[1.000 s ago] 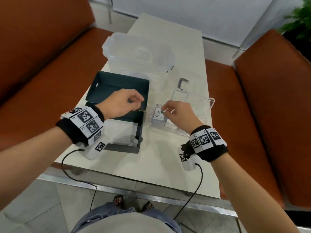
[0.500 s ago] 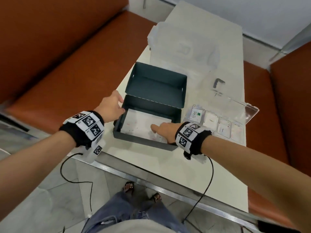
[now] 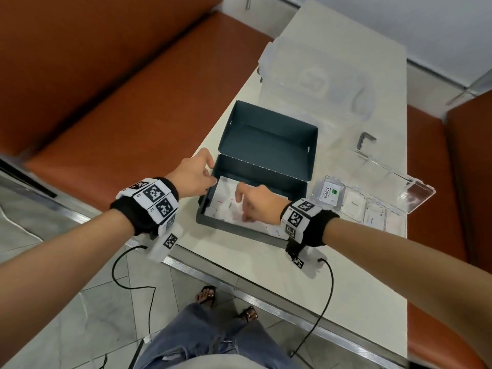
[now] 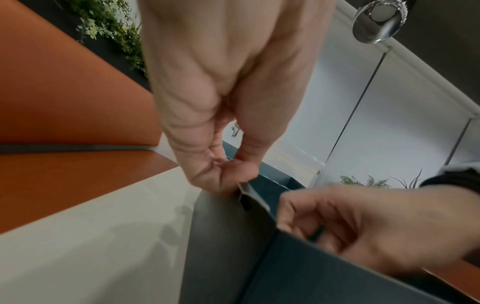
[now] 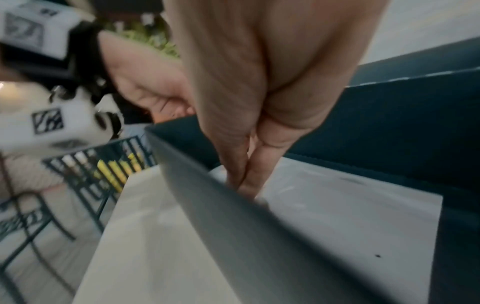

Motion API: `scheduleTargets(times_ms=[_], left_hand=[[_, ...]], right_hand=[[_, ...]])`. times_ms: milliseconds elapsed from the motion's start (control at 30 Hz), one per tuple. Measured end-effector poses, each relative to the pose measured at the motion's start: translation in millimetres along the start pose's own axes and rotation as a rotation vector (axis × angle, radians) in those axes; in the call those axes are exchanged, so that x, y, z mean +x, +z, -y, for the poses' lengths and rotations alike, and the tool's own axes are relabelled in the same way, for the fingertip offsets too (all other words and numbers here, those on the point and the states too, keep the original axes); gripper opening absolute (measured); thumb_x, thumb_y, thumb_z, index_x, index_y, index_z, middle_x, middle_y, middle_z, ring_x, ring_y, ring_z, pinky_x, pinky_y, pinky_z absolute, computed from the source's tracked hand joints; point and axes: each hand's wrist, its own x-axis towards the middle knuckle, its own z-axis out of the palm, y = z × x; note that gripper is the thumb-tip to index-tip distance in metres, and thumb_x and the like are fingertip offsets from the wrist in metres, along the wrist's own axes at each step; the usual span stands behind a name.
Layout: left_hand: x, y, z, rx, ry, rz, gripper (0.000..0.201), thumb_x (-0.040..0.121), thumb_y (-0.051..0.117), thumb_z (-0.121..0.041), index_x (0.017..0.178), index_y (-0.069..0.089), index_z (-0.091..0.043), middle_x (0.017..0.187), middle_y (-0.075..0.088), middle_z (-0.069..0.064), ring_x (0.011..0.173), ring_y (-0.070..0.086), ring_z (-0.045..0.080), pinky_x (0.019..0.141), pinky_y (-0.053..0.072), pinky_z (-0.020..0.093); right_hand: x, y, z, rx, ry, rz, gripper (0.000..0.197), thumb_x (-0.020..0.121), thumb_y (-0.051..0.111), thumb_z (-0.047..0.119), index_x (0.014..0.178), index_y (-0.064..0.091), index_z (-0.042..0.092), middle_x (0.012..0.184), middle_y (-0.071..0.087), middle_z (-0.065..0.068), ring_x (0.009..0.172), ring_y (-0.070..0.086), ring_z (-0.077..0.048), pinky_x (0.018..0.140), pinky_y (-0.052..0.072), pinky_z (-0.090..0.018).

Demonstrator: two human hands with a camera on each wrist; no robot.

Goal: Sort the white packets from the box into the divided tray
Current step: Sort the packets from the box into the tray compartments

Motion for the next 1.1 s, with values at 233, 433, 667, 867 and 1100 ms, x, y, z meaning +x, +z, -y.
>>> scheduleTargets(times_ms=[233, 433, 667, 867, 1100], left_hand=[[0, 0, 1, -0.021, 0.01, 0.023, 0.021, 0.094, 0.059, -0.011, 0.109, 0.043, -0.014, 0.085, 0.057, 0.007, 0.063, 0.058, 0.017, 0.049, 0.045, 0.017], [-1, -1, 0, -0.047, 0.031, 0.026, 0.022, 0.093, 0.056, -0.007, 0.11, 0.043, -0.01, 0.08, 0.057, 0.007, 0.061, 0.055, 0.02, 0.055, 0.05, 0.024], [1, 0, 1, -0.035, 0.044, 0.029, 0.02, 0.094, 0.056, -0.008, 0.107, 0.041, -0.012, 0.081, 0.056, 0.006, 0.058, 0.053, 0.017, 0.055, 0.047, 0.025], [2, 0, 1, -0.052, 0.05, 0.038, 0.021, 0.094, 0.056, -0.007, 0.104, 0.039, -0.012, 0.079, 0.054, 0.006, 0.058, 0.052, 0.018, 0.051, 0.048, 0.023], [3, -1, 1, -0.061, 0.044, 0.041, 0.022, 0.094, 0.057, -0.007, 0.102, 0.038, -0.014, 0.079, 0.054, 0.006, 0.059, 0.053, 0.019, 0.057, 0.052, 0.028]], right_hand=[[17, -18, 1, -0.277, -0.071, 0.139, 0.082, 0.077, 0.075, 0.014, 0.144, 0.028, 0.016, 0.121, 0.041, -0.014, 0.105, 0.052, -0.029, 0.086, 0.048, -0.035], [35, -11, 23, -0.264, -0.09, 0.202, 0.062, 0.075, 0.077, 0.018, 0.128, 0.044, 0.015, 0.11, 0.04, -0.01, 0.097, 0.054, -0.028, 0.082, 0.05, -0.035], [44, -18, 28, -0.232, -0.085, 0.243, 0.051, 0.083, 0.072, 0.017, 0.13, 0.055, 0.009, 0.123, 0.061, -0.006, 0.104, 0.059, -0.023, 0.08, 0.041, -0.021], [50, -14, 31, -0.142, -0.058, 0.27, 0.046, 0.08, 0.076, 0.019, 0.121, 0.058, 0.005, 0.102, 0.059, 0.002, 0.094, 0.067, -0.032, 0.063, 0.053, -0.02], [55, -16, 32, -0.064, 0.005, 0.307, 0.026, 0.08, 0.075, 0.02, 0.1, 0.066, 0.005, 0.088, 0.061, -0.01, 0.071, 0.058, -0.019, 0.057, 0.051, -0.026]])
